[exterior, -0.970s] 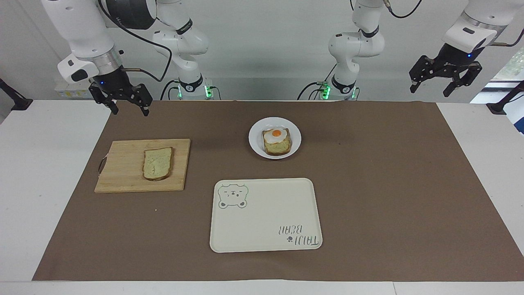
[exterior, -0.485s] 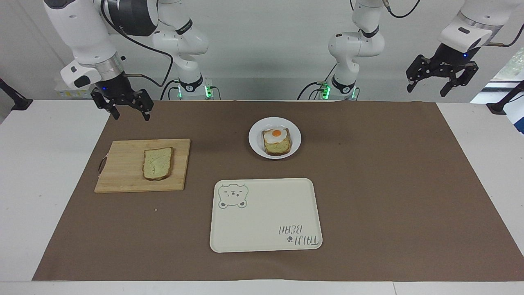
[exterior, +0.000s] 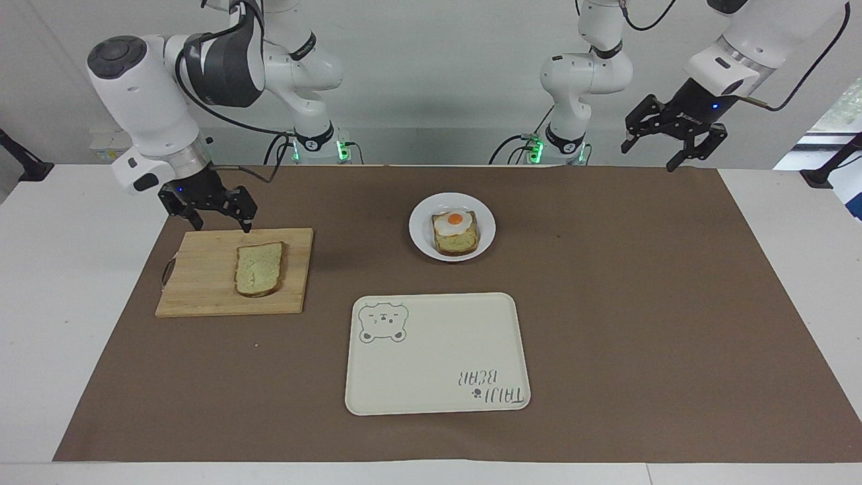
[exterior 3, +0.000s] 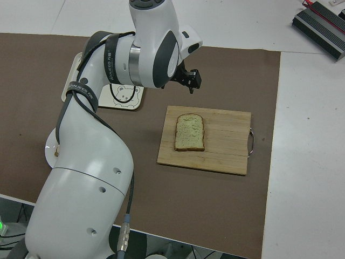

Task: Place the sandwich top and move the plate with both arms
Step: 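Lower the right gripper onto the bread slice while the left gripper reaches the plate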

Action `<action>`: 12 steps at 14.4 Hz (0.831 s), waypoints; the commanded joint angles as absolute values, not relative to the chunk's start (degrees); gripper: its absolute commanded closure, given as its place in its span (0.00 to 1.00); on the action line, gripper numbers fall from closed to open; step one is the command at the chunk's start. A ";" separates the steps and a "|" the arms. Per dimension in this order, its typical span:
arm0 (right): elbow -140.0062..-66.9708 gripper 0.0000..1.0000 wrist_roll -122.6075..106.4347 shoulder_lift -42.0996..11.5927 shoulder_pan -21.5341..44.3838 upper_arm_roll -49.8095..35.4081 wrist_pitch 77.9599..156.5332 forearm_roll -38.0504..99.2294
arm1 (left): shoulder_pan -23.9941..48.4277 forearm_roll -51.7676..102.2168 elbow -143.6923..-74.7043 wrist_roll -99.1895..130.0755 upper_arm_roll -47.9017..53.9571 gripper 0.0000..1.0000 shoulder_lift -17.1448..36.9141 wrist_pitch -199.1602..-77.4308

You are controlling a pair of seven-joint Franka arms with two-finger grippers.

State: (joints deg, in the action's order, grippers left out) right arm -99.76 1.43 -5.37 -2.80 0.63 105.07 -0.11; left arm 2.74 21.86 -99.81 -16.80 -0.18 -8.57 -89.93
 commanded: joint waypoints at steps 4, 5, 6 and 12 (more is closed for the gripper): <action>-111.52 0.00 -7.29 -6.06 -6.85 0.53 118.03 1.14 | 5.35 36.02 -121.52 -28.38 -0.44 0.00 -13.88 -103.61; -112.75 0.00 -8.77 -6.67 -7.12 0.53 118.91 1.14 | 6.32 37.08 -124.16 -28.74 -0.35 0.00 -13.89 -105.45; -113.72 0.00 -9.57 -7.38 -7.38 0.53 120.40 1.14 | 8.33 38.39 -126.19 -29.61 -0.44 0.00 -13.89 -107.73; -122.33 0.25 -17.74 -6.15 -11.86 0.53 125.76 1.14 | 14.39 52.17 -139.99 -38.65 -0.35 0.00 -13.80 -121.79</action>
